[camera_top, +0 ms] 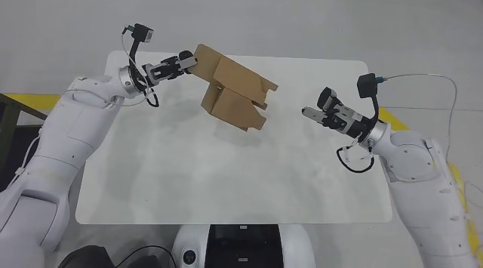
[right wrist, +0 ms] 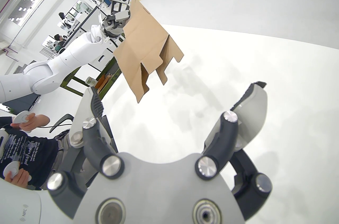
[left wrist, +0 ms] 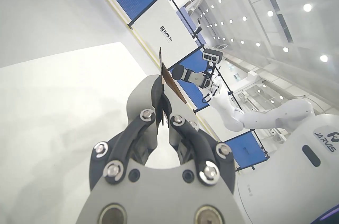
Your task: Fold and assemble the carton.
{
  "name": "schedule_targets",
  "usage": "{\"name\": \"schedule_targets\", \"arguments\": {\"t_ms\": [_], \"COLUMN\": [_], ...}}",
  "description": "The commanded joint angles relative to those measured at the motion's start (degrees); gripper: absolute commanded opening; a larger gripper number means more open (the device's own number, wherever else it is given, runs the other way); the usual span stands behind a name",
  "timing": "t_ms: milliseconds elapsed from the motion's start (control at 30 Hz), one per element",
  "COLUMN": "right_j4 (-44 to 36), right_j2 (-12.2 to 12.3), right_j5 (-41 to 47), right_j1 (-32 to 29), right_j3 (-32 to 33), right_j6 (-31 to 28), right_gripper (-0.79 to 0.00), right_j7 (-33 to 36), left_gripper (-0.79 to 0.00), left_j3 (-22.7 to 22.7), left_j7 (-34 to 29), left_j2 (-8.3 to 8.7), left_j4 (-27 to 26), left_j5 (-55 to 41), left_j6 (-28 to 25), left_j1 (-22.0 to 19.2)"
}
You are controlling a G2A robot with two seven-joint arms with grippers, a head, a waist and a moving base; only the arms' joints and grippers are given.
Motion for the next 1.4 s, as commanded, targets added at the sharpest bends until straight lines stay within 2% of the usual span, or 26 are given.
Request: {"name": "schedule_targets", "arguments": {"t_ms": [0,267,367,600,900,1067,1167,1267,1367], "right_j4": [0.0,0.0,0.7,0.3,0.4,0.2,0.4,0.5,0.6], "right_j2": [0.0,-0.1,-0.3,-1.0,-1.8,-2.1,-2.3,-2.6,-2.8], "right_j5": [0.0,1.1,7.5,20.5,22.2,23.7,23.7,24.4,24.8], "right_j1": [0.0,-0.4,-0.7,-2.3,-3.8,-3.8,-3.5,-3.1,-2.7], "right_j3": [0.0,-0.4,-1.9,-6.8,-12.0,-13.8,-15.2,-16.5,-17.4], "right_j6": [0.0,0.5,1.5,3.3,3.1,2.5,2.5,2.4,2.2], "right_gripper": [0.000,0.000,0.000,0.000,0.000,0.000,-0.077,-0.080,-0.028], "right_j7": [0.0,-0.6,0.3,1.4,-0.8,-0.6,-0.5,-0.9,-0.9], "left_gripper": [-0.785,-0.785,-0.785,-0.785,-0.785,-0.785,-0.785,-0.785,-0.785], "left_j3": [0.0,0.0,-0.7,-1.3,-1.0,-0.3,0.4,1.1,1.5], "left_j7": [0.0,0.0,1.2,-5.4,-11.4,-10.4,-9.6,-8.4,-7.4], "left_j2": [0.00,0.00,0.01,-0.20,-1.51,-2.32,-2.99,-3.66,-4.28], "left_j4": [0.0,0.0,-0.9,1.5,3.6,3.8,3.4,3.3,3.6], "left_j5": [0.0,0.0,-2.8,-7.4,-11.3,-9.2,-9.0,-8.4,-7.8], "left_j6": [0.0,0.0,4.1,10.5,13.7,13.8,14.4,14.7,14.9], "left_j1": [0.0,0.0,1.7,2.5,1.4,1.0,1.0,0.9,0.6]}}
